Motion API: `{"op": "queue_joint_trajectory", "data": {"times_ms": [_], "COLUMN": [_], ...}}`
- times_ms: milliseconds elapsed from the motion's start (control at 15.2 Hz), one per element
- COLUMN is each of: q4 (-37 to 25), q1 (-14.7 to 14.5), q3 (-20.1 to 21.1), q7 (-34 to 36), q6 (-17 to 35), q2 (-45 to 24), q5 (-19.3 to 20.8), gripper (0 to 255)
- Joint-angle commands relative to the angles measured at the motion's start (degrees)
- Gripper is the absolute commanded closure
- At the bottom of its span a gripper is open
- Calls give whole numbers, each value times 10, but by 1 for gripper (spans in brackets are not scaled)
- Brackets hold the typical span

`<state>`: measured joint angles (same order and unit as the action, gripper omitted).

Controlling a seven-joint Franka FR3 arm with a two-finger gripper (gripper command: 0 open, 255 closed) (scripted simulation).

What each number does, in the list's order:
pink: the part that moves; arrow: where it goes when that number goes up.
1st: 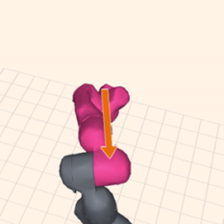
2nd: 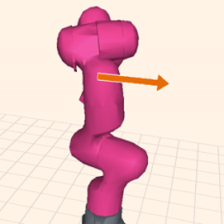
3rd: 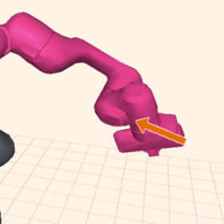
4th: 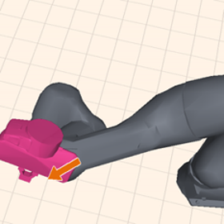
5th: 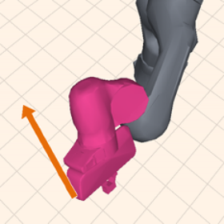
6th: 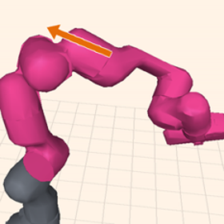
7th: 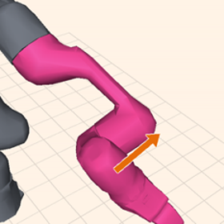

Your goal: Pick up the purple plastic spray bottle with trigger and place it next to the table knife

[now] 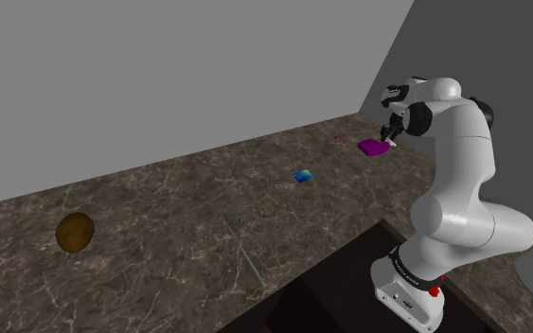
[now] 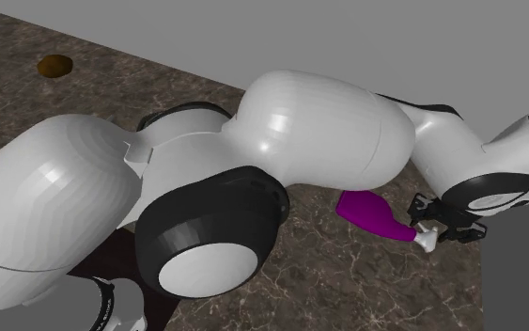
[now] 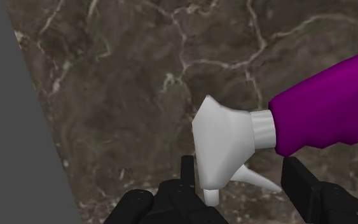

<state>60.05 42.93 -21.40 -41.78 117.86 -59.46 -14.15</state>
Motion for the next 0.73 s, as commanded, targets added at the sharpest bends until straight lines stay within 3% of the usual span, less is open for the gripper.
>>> {"op": "queue_joint_trajectory", "data": {"times_ms": [0,660], "q4": [0,-3], "q1": [0,-2], "q3": [0,-5], "q7": [0,0], "q6": [0,-27], "q2": [0,25], "q5": [0,4], "gripper": [255,255]}}
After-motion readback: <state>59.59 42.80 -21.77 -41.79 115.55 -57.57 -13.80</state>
